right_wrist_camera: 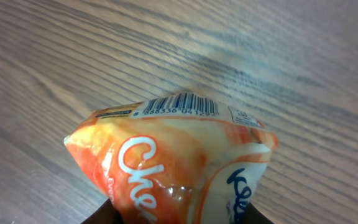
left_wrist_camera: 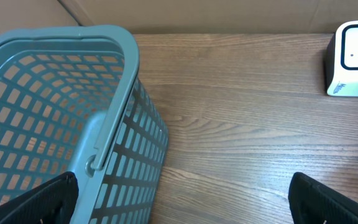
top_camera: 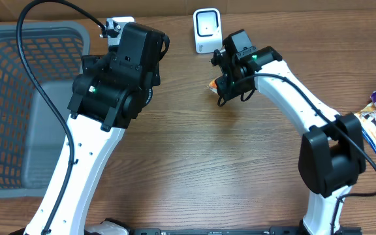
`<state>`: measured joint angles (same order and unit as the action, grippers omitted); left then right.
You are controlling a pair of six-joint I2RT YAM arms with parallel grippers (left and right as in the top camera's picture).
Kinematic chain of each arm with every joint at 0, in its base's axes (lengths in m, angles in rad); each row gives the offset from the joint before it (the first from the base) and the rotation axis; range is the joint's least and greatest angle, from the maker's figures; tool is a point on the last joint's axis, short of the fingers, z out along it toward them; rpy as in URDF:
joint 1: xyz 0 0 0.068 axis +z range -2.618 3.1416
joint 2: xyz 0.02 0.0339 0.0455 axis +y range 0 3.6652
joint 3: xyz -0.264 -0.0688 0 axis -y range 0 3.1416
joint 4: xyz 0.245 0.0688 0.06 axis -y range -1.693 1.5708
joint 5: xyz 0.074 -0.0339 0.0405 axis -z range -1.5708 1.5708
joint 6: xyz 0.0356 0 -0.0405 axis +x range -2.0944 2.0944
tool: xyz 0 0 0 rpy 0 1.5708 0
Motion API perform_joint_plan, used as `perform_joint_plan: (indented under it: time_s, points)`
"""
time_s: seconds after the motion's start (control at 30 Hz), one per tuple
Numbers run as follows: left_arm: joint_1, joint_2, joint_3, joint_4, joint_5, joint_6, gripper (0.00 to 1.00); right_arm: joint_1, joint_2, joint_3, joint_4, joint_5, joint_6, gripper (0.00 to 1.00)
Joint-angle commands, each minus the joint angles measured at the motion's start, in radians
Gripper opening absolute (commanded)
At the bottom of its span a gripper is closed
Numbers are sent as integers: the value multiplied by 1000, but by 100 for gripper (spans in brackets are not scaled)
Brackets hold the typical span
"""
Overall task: Scan the item barcode
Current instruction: 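Lift the tissue pack and carry it toward the white scanner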
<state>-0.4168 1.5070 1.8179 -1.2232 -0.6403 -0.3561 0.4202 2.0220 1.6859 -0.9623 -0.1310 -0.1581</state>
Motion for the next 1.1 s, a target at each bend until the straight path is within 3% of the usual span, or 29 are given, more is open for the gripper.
perform_joint_plan:
  time_s: [0.0, 0.2, 0.37, 0.53, 0.67, 1.07]
  points:
    - [4, 9, -5, 0, -13, 19, 100, 4, -71, 29, 6, 5, -61, 25]
    - [4, 9, -5, 0, -13, 19, 99, 3, -171, 29, 71, 60, -89, 25]
    - [4, 9, -5, 0, -12, 19, 100, 3, -240, 29, 179, 59, -101, 42]
    - [4, 9, -5, 0, -13, 19, 100, 3, -274, 29, 240, 58, -101, 41]
    - [4, 9, -5, 0, -13, 19, 100, 3, -292, 29, 236, 47, -101, 33]
    - [4, 9, -5, 0, -13, 19, 100, -2, -404, 29, 317, -18, -138, 33]
